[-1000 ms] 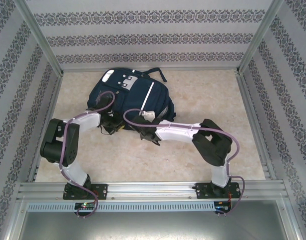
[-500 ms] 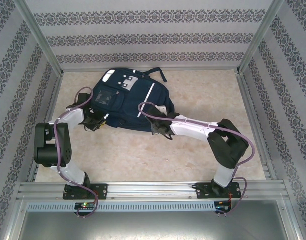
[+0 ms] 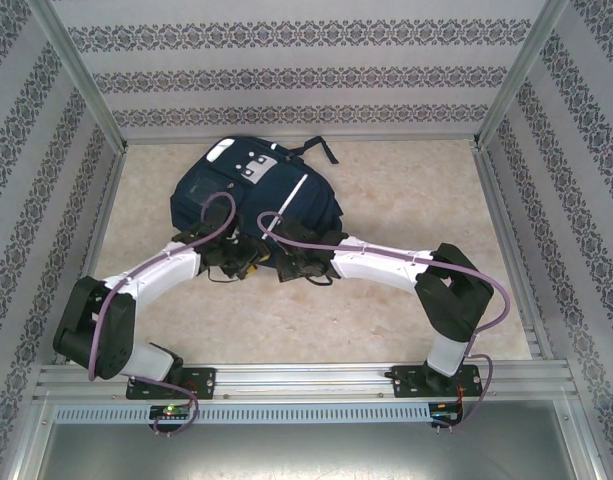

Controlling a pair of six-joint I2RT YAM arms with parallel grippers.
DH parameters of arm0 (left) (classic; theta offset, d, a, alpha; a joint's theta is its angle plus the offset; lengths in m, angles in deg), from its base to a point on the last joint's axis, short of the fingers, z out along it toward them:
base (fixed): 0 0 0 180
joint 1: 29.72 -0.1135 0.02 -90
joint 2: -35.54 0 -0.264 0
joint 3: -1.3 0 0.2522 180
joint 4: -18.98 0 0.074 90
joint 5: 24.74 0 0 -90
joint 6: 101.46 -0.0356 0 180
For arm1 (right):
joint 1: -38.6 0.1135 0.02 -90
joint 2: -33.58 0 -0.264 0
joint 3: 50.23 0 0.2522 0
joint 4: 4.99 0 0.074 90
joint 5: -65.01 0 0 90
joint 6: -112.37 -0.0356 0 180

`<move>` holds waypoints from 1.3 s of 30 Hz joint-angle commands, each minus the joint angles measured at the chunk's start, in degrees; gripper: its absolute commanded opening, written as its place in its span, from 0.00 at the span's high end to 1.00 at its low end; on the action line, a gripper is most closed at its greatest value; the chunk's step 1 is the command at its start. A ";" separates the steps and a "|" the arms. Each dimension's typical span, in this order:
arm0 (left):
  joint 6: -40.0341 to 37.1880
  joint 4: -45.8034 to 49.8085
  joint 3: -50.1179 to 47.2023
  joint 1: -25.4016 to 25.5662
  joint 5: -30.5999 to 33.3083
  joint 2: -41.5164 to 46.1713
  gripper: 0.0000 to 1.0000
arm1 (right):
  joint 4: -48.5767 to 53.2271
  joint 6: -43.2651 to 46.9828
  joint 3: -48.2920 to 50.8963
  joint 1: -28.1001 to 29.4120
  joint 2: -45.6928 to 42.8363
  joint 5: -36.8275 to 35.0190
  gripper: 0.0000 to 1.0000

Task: Pack the student bag
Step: Zip the student bag at the middle-left of the table.

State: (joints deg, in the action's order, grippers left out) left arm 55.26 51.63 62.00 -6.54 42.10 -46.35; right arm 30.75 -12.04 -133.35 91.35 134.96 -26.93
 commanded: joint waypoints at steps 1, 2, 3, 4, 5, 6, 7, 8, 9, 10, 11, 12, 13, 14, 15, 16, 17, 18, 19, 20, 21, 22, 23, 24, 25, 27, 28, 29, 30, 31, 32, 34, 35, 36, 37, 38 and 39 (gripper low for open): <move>9.49 -7.34 -1.56 2.70 3.53 -0.67 0.51 | -1.74 1.24 0.86 0.27 -3.06 3.13 1.00; 10.18 -8.47 -1.55 3.33 3.82 -1.28 0.49 | -1.96 1.29 1.21 0.25 -3.52 3.61 1.00; 10.90 -9.62 -1.28 4.06 4.40 -1.82 0.47 | -2.15 1.49 1.70 0.24 -3.86 4.24 1.00; 11.51 -10.72 -1.08 4.84 5.38 -2.26 0.44 | -2.32 1.49 2.11 0.25 -4.11 4.81 1.00; 11.85 -11.38 -0.77 5.55 6.31 -2.60 0.40 | -2.30 1.44 2.49 0.25 -4.37 4.96 1.00; 12.27 -11.50 -0.42 6.42 7.39 -2.99 0.39 | -2.62 1.43 3.01 0.25 -4.67 5.24 1.00; 12.53 -11.50 0.06 7.00 8.39 -3.46 0.39 | -2.89 1.44 3.54 0.25 -5.08 5.36 1.00; 12.72 -11.49 0.28 7.51 9.44 -3.97 0.39 | -3.08 1.45 3.93 0.29 -5.43 5.34 1.00; 13.12 -11.32 0.46 7.87 10.50 -4.46 0.40 | -3.17 1.48 4.35 0.25 -5.73 5.25 1.00; 13.47 -12.02 0.51 8.18 11.33 -5.07 0.41 | -3.14 1.58 4.55 0.25 -5.84 5.06 1.00; 13.49 -12.86 0.40 8.36 11.93 -5.63 0.43 | -3.08 1.68 4.80 0.16 -5.93 4.84 1.00; 13.69 -12.73 0.66 8.37 12.61 -6.24 0.47 | -3.08 1.74 5.06 0.05 -5.93 4.82 1.00; 13.72 -12.44 1.15 8.40 13.09 -6.93 0.58 | -3.08 1.95 5.28 -0.18 -5.88 4.81 1.00; 13.53 -12.17 1.45 8.38 13.48 -7.34 0.69 | -3.11 2.04 5.42 -0.34 -5.91 4.75 1.00; 13.37 -11.22 1.95 8.42 14.07 -7.58 0.79 | -3.13 2.24 5.60 -0.65 -5.84 4.45 1.00; 13.06 -9.93 2.35 8.47 14.66 -7.54 0.90 | -3.09 2.33 5.72 -1.02 -5.80 4.29 1.00; 12.67 -8.20 2.80 8.53 15.32 -7.29 0.99 | -3.04 2.40 5.81 -1.38 -5.76 4.16 1.00; 12.47 -5.84 3.14 8.52 16.36 -6.83 1.00 | -3.01 2.68 5.84 -1.87 -5.78 3.75 1.00; 12.34 -3.85 3.16 8.47 17.53 -6.04 1.00 | -2.74 2.97 5.98 -2.38 -5.84 3.32 1.00; 12.30 -2.51 2.98 8.46 18.50 -5.25 1.00 | -2.64 3.27 6.08 -2.84 -5.85 2.91 1.00; 12.25 -1.26 2.46 8.41 19.72 -4.24 1.00 | -2.56 3.63 6.32 -3.40 -5.93 2.51 1.00; 12.25 -0.57 1.92 8.43 20.64 -3.11 1.00 | -2.35 4.15 6.62 -4.06 -6.00 1.94 1.00; 12.28 0.13 1.24 8.33 21.39 -2.10 1.00 | -2.09 4.48 6.84 -4.71 -6.02 1.38 1.00; 12.29 0.83 0.68 8.19 22.11 -1.11 1.00 | -1.79 4.76 7.15 -5.60 -6.02 1.16 1.00; 12.02 1.01 0.08 7.88 22.07 -0.42 1.00 | -1.88 5.31 7.45 -6.58 -6.10 1.80 1.00; 11.08 -0.54 -0.52 7.30 20.31 0.23 1.00 | -2.27 6.04 8.00 -7.48 -6.45 2.29 1.00; 10.93 -1.06 -0.49 7.24 19.86 0.47 1.00 | -2.25 6.41 8.06 -7.57 -6.53 2.34 1.00; 10.90 -1.97 -0.46 7.24 19.31 0.54 1.00 | -2.29 6.61 8.02 -7.51 -6.47 2.78 1.00; 10.48 -4.29 -0.61 7.21 18.12 0.53 1.00 | -2.38 6.80 7.85 -7.50 -6.25 3.19 1.00; 10.28 -6.94 -0.64 7.24 16.76 0.41 0.95 | -2.34 6.67 7.71 -7.41 -6.13 3.34 1.00; 10.40 -9.01 -0.77 7.25 15.73 0.17 0.86 | -2.37 6.47 7.60 -7.27 -5.95 3.34 1.00; 11.44 -12.59 -0.78 7.30 13.63 -0.48 0.63 | -2.46 5.98 7.42 -6.98 -5.67 3.26 1.00; 11.93 -14.22 -1.01 7.23 12.94 -0.77 0.61 | -2.64 5.81 7.39 -6.81 -5.60 3.10 1.00; 12.64 -16.19 -1.37 7.34 12.25 -1.27 0.54 | -2.71 5.62 7.40 -6.62 -5.52 3.07 1.00; 13.45 -17.83 -1.64 7.41 11.73 -1.98 0.44 | -2.77 5.57 7.27 -6.39 -5.49 2.99 1.00; 14.07 -18.94 -1.92 7.53 11.31 -2.69 0.37 | -2.81 5.47 7.27 -6.26 -5.36 2.90 1.00; 14.80 -20.26 -2.19 7.55 10.90 -3.63 0.35 | -2.82 5.44 7.24 -6.11 -5.24 2.85 1.00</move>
State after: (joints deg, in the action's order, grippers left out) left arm 67.80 38.06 61.19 1.28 55.30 -47.94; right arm 27.69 -6.77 -126.05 84.53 130.26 -23.82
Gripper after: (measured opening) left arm 0.637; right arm 0.065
